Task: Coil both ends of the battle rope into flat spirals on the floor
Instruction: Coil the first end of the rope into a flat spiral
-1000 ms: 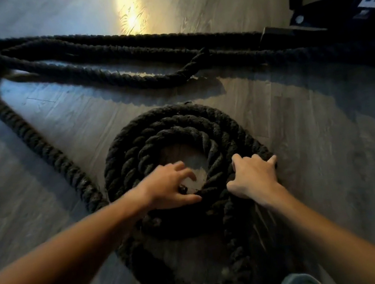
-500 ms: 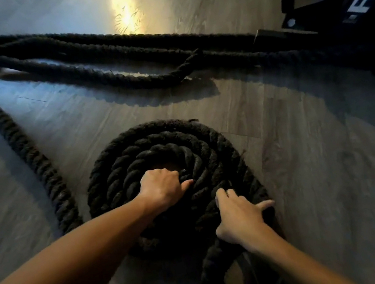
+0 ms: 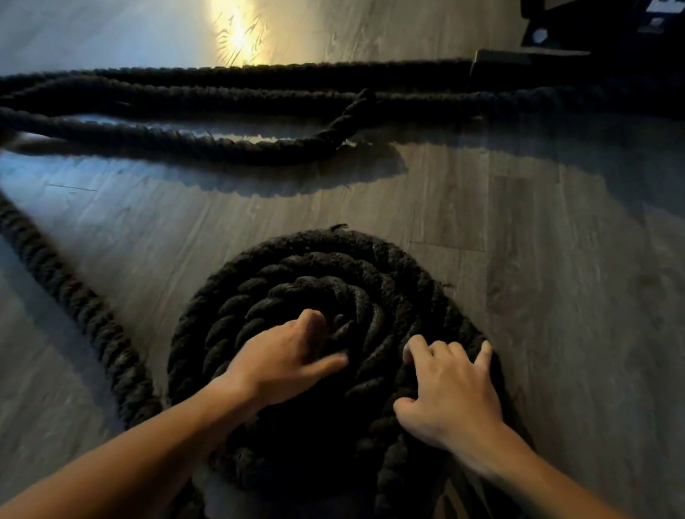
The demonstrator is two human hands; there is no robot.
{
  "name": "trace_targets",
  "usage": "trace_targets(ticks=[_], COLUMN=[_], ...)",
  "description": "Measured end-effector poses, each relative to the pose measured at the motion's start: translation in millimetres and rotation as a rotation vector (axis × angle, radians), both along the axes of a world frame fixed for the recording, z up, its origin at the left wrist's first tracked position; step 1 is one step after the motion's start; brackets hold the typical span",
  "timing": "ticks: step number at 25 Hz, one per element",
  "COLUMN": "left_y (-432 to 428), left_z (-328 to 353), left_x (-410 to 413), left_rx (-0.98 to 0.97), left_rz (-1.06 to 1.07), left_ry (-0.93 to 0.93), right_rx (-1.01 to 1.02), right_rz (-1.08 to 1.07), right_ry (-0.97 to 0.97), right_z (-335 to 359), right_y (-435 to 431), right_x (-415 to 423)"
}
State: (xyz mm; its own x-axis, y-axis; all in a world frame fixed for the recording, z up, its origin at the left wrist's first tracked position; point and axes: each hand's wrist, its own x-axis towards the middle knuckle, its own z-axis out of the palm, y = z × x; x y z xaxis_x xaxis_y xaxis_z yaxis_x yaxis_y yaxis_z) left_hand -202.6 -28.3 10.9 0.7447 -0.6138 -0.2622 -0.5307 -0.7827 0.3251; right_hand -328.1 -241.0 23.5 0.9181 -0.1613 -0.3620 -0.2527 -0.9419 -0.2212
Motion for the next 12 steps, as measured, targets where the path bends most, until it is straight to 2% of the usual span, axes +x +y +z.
trace_targets(ticks=[2,4,7,12], left_y=[43,70,64,48], left_z=[3,3,1,0], left_x=[-6,-12,-9,-16], left_rx=[0.062,0.302,0.492,0.500], left_rz=[-0.399,-0.643,-0.710,-0.625], left_ry=[-0.118,-0.116,-0.014,-0.123], right_rx=[0.050,0.123,0.159,0.096], right_rz=[-0.047,-0.080,-0.021,-0.021], right_ry=[-0.079,-0.211,-0.323,-0.308], right_z=[-8,-18,-31,-14], right_y=[-6,-11,-20,-21], right_x=[0,0,6,27])
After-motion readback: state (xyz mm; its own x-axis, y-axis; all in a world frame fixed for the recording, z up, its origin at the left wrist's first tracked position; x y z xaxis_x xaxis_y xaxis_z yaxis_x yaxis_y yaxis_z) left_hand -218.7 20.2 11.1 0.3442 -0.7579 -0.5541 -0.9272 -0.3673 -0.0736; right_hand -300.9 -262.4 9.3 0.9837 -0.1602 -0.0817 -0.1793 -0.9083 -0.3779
